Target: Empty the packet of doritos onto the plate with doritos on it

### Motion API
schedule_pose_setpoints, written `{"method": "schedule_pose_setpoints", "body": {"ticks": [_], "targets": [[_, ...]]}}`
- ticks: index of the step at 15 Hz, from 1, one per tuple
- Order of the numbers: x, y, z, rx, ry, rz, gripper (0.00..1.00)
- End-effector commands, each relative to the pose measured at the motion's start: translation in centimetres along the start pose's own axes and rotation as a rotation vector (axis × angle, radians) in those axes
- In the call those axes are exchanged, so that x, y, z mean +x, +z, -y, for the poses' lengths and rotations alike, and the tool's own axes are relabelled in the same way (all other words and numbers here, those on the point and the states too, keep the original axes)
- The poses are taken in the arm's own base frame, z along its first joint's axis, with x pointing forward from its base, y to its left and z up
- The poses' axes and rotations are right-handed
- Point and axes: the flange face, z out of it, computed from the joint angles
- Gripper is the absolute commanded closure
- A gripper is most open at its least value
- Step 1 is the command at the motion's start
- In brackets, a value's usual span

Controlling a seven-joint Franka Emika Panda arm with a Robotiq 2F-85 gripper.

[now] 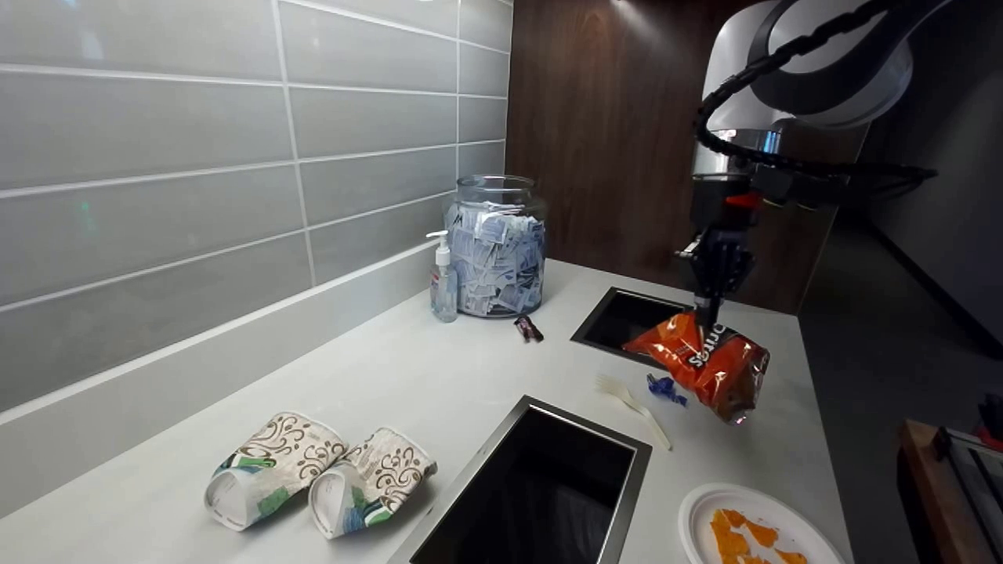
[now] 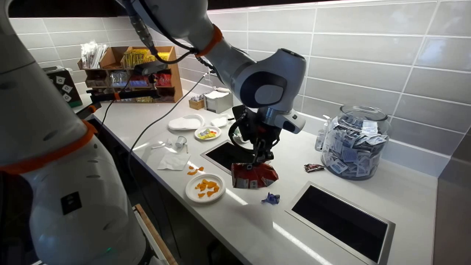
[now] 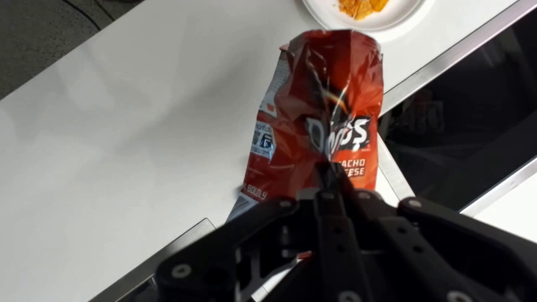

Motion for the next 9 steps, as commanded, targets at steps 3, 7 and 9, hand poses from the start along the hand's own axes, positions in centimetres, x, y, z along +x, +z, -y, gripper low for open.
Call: {"method": "schedule_pose_setpoints", "body": {"ticks": [3,7,9], "targets": [[-0.2,0.7,3.4,-0.047,-0.143,0.036,1.00],[-2.0,2.0,8.5,-0.049,-0.364,0.068,1.00],[-3.2,2.3,10.5,-0.070,-0.477,0.073,1.00]]}}
